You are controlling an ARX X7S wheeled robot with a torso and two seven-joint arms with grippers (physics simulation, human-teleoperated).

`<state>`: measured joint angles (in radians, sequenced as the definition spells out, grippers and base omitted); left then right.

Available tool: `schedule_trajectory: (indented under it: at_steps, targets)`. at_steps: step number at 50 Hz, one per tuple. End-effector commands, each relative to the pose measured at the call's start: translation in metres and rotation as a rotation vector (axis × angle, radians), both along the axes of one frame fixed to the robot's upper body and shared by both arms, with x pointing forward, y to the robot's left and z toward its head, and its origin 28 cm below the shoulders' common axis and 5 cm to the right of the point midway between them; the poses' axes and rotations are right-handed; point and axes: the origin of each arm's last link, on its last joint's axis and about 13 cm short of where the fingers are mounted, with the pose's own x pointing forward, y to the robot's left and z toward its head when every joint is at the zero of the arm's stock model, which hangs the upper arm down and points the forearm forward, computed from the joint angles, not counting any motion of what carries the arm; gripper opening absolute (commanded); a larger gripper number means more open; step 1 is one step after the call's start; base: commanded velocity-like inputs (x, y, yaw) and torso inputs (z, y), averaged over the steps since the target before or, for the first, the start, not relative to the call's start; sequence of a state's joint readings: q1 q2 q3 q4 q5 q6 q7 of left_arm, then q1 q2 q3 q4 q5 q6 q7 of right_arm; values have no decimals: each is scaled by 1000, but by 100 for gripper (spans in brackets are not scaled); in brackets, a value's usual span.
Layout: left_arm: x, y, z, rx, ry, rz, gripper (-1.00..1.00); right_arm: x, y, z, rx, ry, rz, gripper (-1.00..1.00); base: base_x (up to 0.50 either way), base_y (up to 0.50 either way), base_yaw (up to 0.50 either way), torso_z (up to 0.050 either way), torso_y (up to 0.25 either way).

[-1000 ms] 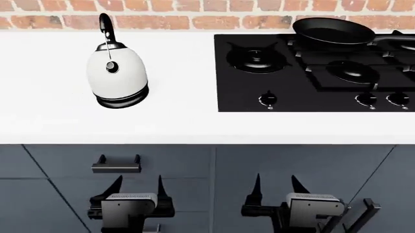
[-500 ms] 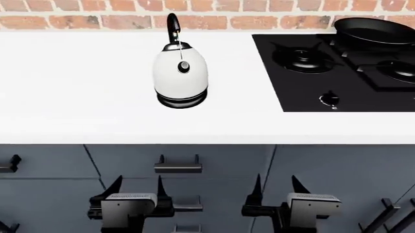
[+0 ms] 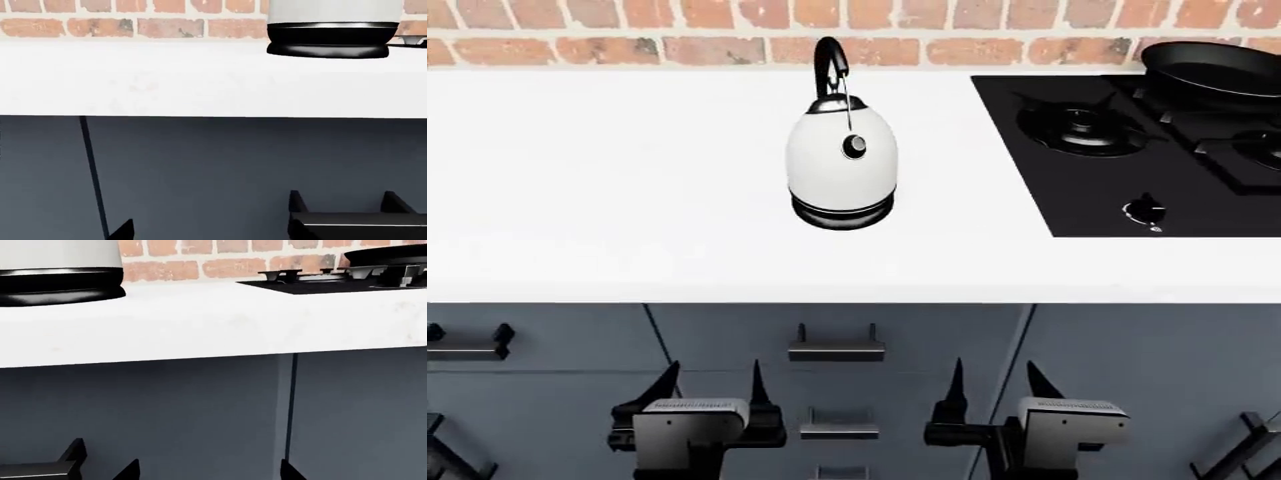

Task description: Pick the kettle from the counter and place it on a stove burner. Then turn the burner on.

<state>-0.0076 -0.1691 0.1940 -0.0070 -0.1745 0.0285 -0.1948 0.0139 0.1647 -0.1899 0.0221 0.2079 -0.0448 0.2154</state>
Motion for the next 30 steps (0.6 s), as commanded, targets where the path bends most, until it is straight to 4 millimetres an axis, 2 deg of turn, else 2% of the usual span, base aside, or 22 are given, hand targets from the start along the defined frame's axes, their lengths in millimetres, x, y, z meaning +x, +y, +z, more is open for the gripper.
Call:
schedule_trajectory:
  at_steps: [1, 30]
  targets:
    - [-1, 0, 1, -14, -13, -11, 100, 0, 0, 0, 6, 0, 0, 100, 0, 0, 0, 50, 0]
    - [-2, 0, 3, -37, -9, -31, 100, 0, -1, 1, 38, -3, 10, 100, 0, 0, 0, 50, 0]
